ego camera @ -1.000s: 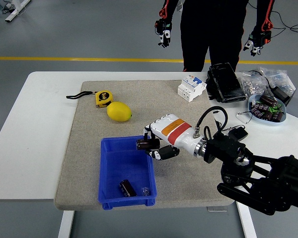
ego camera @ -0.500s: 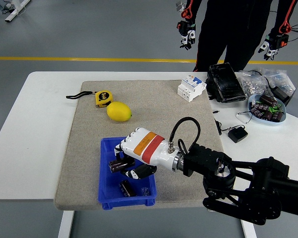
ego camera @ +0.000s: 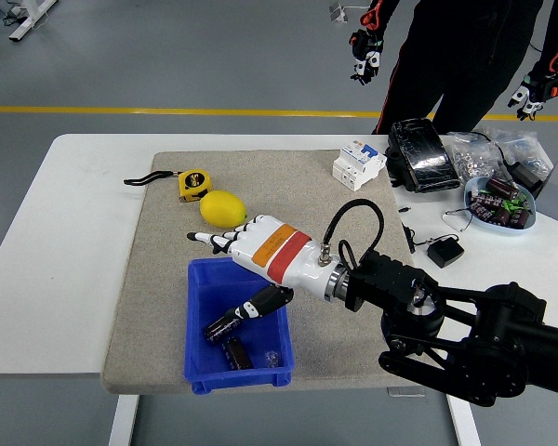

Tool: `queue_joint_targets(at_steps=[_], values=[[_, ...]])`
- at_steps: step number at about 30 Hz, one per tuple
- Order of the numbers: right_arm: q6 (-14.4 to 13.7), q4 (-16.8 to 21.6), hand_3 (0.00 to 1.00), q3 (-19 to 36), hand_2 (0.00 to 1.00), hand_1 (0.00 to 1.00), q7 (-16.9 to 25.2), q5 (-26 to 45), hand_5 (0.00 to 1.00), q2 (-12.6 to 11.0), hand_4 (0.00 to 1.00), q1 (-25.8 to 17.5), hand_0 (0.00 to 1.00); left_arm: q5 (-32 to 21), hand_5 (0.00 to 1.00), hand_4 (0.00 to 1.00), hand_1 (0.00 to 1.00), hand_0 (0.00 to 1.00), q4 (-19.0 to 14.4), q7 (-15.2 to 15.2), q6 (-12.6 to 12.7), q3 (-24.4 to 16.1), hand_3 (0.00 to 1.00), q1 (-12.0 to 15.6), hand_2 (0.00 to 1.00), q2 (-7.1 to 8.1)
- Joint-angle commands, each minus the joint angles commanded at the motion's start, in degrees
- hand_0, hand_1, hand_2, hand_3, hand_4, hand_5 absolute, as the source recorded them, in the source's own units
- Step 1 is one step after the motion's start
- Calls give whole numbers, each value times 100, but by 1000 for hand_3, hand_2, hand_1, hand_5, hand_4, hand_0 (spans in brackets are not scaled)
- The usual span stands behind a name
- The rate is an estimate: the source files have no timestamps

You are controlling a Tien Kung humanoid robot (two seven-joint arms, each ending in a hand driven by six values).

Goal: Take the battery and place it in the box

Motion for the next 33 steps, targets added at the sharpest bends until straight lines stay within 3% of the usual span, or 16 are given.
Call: queue_joint_targets(at_steps=[3, 4, 13, 15, 16, 21, 22, 25, 27, 28, 33], values=[[-14, -72, 998, 296, 698, 592, 3, 27, 404, -118, 962, -22, 476, -21, 583, 632, 651, 651, 2, -7, 6, 11, 582, -2, 670, 3], [-19, -99, 952, 381, 692, 589, 7, 53, 410, -157, 960, -29, 475, -35, 580, 630, 649, 652, 3, -10, 9, 16, 583, -3, 672, 4], [-137, -631, 922, 1084, 690, 584, 75, 699, 411, -909, 957, -273, 475, -189, 581, 631, 649, 652, 13, -45, 47, 111, 582, -48, 672, 2], [-196, -833, 922, 1194, 690, 584, 102, 999, 411, -1145, 957, -347, 475, -226, 581, 631, 649, 652, 16, -56, 68, 138, 582, -66, 672, -5], [-221, -901, 924, 1226, 728, 598, 120, 1130, 420, -1212, 960, -377, 506, -237, 584, 632, 651, 651, 17, -58, 76, 143, 582, -69, 671, -8], [-444, -1113, 924, 1536, 728, 598, 307, 2232, 420, -1567, 960, -745, 506, -279, 584, 632, 651, 651, 19, -68, 112, 177, 582, -89, 671, -34], [-505, -1097, 915, 1628, 848, 698, 358, 2406, 509, -1624, 986, -841, 686, -291, 583, 631, 652, 651, 19, -70, 121, 183, 582, -89, 671, -40], [-631, -953, 915, 1942, 848, 698, 644, 3134, 509, -1770, 986, -1174, 686, -311, 583, 631, 652, 651, 21, -76, 149, 195, 582, -89, 671, -62], [-504, -766, 915, 2146, 848, 698, 988, 3618, 509, -1832, 986, -1402, 686, -330, 583, 631, 652, 651, 24, -83, 169, 207, 582, -88, 671, -73], [-418, -689, 921, 2213, 882, 796, 1129, 3842, 690, -1846, 998, -1480, 787, -333, 583, 631, 652, 650, 25, -84, 175, 207, 581, -88, 672, -76], [282, -118, 921, 2770, 882, 796, 1864, 5071, 690, -1793, 998, -2074, 787, -385, 583, 631, 652, 650, 28, -104, 215, 242, 581, -88, 672, -110]])
